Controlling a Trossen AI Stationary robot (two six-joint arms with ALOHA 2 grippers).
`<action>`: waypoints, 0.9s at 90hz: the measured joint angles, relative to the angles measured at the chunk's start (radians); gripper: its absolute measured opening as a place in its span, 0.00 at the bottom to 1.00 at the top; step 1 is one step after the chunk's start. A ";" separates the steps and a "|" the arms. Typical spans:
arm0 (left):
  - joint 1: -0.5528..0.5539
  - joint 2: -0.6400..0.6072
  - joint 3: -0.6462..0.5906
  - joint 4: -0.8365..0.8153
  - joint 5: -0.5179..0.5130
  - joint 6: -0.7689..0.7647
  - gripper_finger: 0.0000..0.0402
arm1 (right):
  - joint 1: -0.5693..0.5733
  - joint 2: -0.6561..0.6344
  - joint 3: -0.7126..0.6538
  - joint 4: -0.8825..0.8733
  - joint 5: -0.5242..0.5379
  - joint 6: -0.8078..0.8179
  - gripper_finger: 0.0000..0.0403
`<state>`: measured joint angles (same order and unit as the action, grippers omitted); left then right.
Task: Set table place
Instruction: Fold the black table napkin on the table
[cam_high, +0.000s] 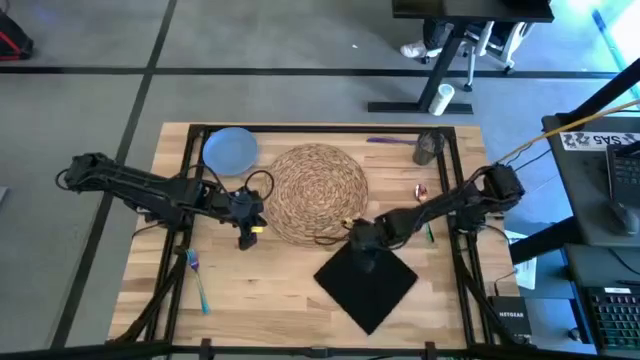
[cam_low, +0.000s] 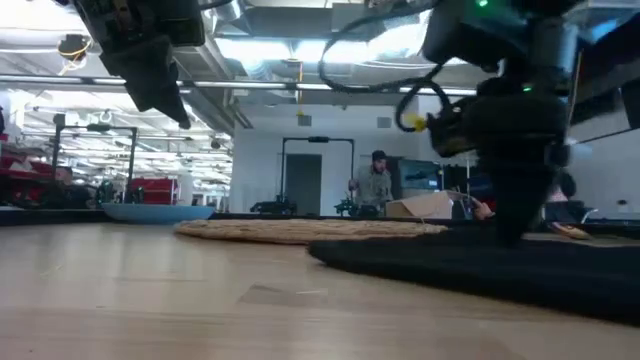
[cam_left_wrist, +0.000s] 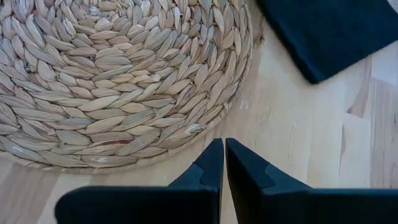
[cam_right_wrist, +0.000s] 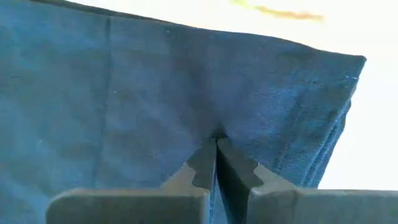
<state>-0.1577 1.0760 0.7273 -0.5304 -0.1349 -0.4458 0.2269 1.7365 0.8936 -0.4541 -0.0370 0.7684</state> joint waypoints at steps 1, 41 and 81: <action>0.000 0.000 0.000 0.000 0.000 0.000 0.00 | -0.002 0.000 0.000 0.008 -0.003 -0.012 0.00; 0.000 0.000 0.000 0.061 0.000 0.000 0.00 | 0.044 0.002 0.177 0.058 -0.048 -0.163 0.00; 0.000 0.000 0.000 0.066 -0.003 0.006 0.00 | 0.132 0.098 0.221 0.160 -0.055 -0.063 0.00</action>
<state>-0.1574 1.0760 0.7277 -0.4640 -0.1383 -0.4393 0.3590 1.8342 1.1145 -0.2940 -0.0920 0.7055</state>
